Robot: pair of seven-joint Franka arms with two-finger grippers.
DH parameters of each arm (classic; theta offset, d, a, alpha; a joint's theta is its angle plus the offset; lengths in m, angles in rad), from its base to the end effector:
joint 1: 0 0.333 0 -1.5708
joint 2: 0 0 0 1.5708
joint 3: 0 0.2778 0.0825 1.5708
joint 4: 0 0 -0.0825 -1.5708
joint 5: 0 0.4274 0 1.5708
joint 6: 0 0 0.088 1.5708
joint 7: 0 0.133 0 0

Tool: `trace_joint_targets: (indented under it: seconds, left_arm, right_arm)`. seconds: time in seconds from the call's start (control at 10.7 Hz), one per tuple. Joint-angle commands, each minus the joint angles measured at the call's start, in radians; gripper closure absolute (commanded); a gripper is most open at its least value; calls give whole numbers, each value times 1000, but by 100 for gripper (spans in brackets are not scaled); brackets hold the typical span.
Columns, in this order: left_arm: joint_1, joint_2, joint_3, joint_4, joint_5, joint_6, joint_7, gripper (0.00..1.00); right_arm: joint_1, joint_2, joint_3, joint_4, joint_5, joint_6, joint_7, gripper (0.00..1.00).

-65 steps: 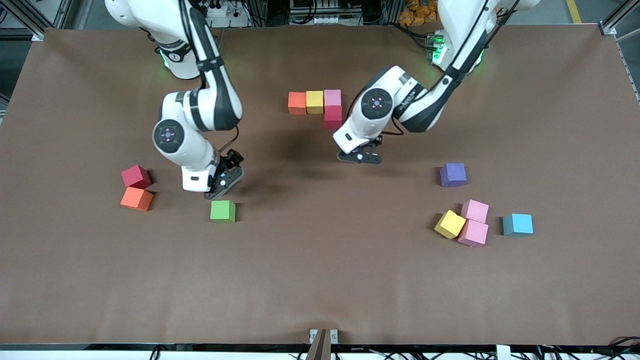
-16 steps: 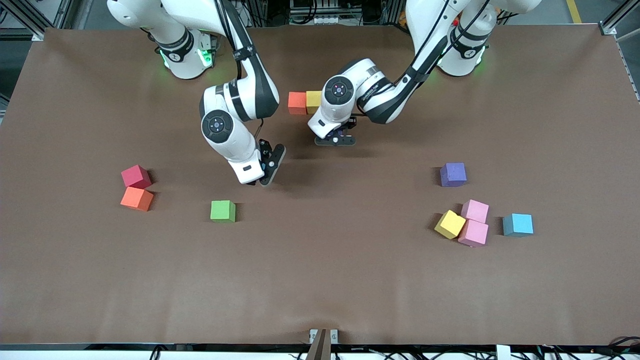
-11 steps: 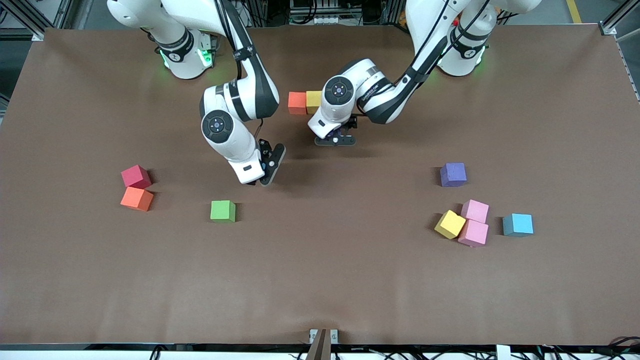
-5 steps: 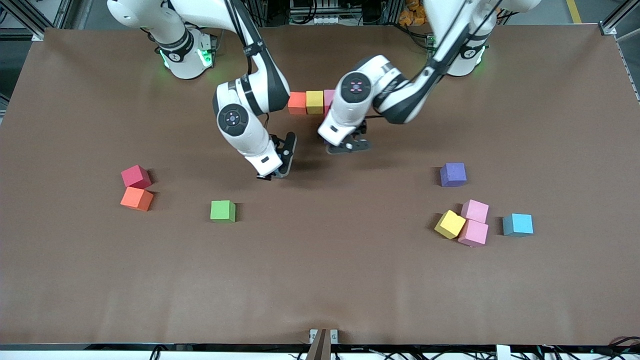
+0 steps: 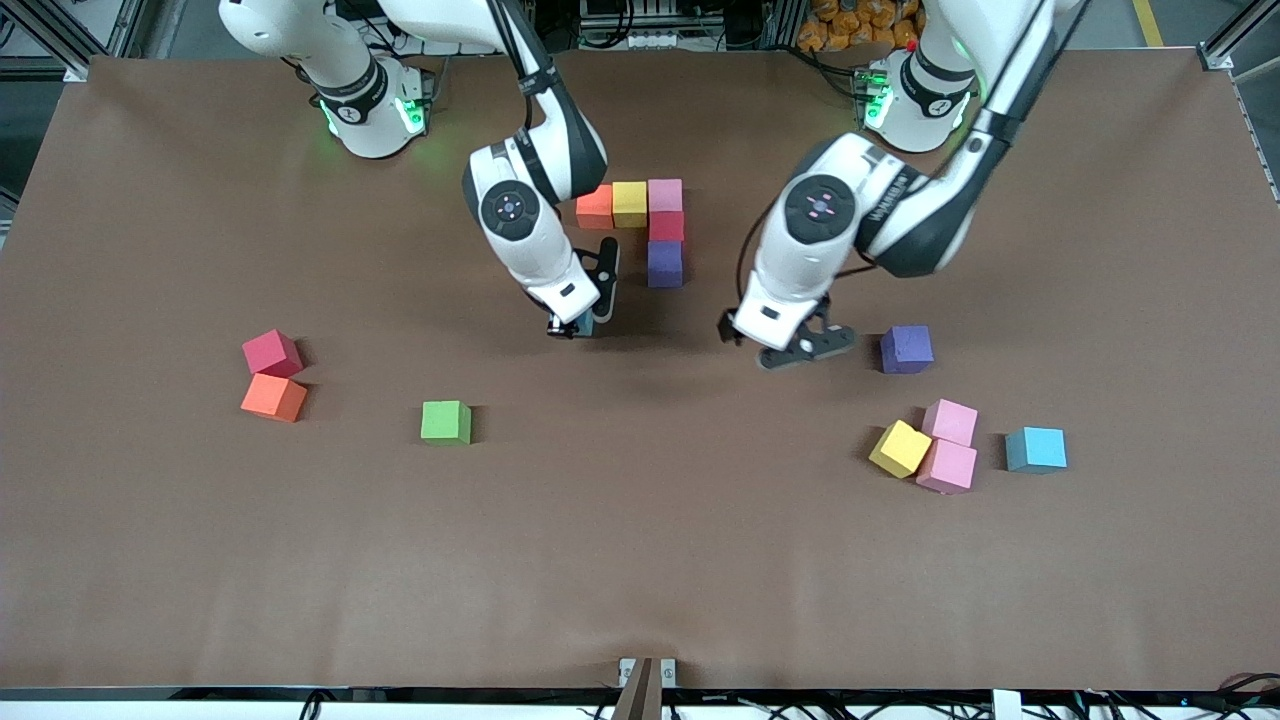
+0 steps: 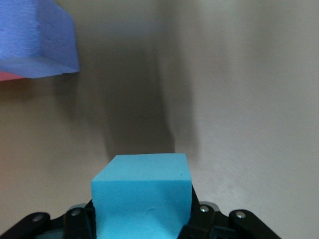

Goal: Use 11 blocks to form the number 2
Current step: 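Release the purple cube while the right gripper carries cyan to the row, then lower the cyan cube below purple while the left gripper reaches another purple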

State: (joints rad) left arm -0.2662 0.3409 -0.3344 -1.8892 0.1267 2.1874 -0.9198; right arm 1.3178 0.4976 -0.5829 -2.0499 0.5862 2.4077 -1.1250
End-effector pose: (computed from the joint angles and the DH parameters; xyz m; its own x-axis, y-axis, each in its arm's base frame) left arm 0.5357 -0.3558 0.2454 0.9658 0.2584 -0.0191 0.2583 -0.9660 -0.0114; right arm 0.4505 0.3994 0.1343 0.1071 0.9905 0.0865 0.9920 -0.1006 -0.0762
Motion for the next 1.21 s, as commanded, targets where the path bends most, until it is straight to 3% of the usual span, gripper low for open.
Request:
trace_joint_targets:
  seconds: [0.0, 0.19, 0.56, 0.93, 1.12]
  left_arm:
    - [64, -20, -9, 24, 19, -21, 100, 0]
    - [158, -61, -15, 9, 16, -31, 194, 0]
    - [352, -94, -17, -39, 4, -94, 502, 0]
    - [430, -68, -17, -131, 2, -87, 529, 0]
    - [430, -66, -17, -163, -59, -83, 529, 0]
  right_arm:
    - [59, -11, -5, -35, 44, 36, 7, 87]
    - [116, -7, -6, -68, 99, 92, 14, 87]
    - [185, 22, -6, -70, 103, 113, 108, 87]
    - [235, 50, -6, -65, 100, 151, 183, 87]
    - [239, 58, -6, -56, 100, 151, 188, 87]
